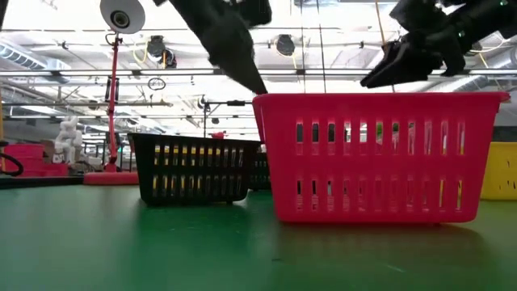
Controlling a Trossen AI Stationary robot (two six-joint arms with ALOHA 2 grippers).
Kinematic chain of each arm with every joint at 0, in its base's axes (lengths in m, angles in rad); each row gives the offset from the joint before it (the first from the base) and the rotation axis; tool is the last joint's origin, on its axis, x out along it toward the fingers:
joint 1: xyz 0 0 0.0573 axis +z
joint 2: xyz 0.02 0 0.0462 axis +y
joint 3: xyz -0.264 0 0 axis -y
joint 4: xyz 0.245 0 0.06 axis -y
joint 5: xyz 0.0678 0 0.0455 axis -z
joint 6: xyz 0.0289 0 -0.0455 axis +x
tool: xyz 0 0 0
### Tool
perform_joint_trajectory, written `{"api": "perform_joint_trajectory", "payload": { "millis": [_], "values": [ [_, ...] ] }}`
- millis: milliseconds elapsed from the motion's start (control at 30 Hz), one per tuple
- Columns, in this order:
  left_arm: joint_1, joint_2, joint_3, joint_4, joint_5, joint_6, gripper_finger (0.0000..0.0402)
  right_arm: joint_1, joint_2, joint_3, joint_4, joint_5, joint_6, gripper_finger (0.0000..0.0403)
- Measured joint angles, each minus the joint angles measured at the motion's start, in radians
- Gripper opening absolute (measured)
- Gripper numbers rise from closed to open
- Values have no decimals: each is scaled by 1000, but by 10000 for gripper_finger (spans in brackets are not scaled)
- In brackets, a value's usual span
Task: Stack baskets by color
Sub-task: Adjust the top black bin
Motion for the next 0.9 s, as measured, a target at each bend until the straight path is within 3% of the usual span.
{"api": "perform_joint_trajectory", "payload": {
  "millis": [167, 300, 433, 633, 900],
  "values": [
    [33, 99, 0, 23, 0, 30, 115, 33, 27, 0, 21, -15, 43, 129],
    [46, 109, 0, 50, 0, 52, 115, 51, 117, 1, 87, -62, 102, 111],
    [61, 88, 1, 55, 0, 52, 115, 62, 271, 5, 161, -81, 151, 71],
    [83, 36, 3, 13, 0, 55, 115, 65, 497, 160, 136, -80, 207, 8],
    [92, -50, 3, -72, 0, 56, 115, 55, 710, 276, 29, -50, 269, 3]
  ]
}}
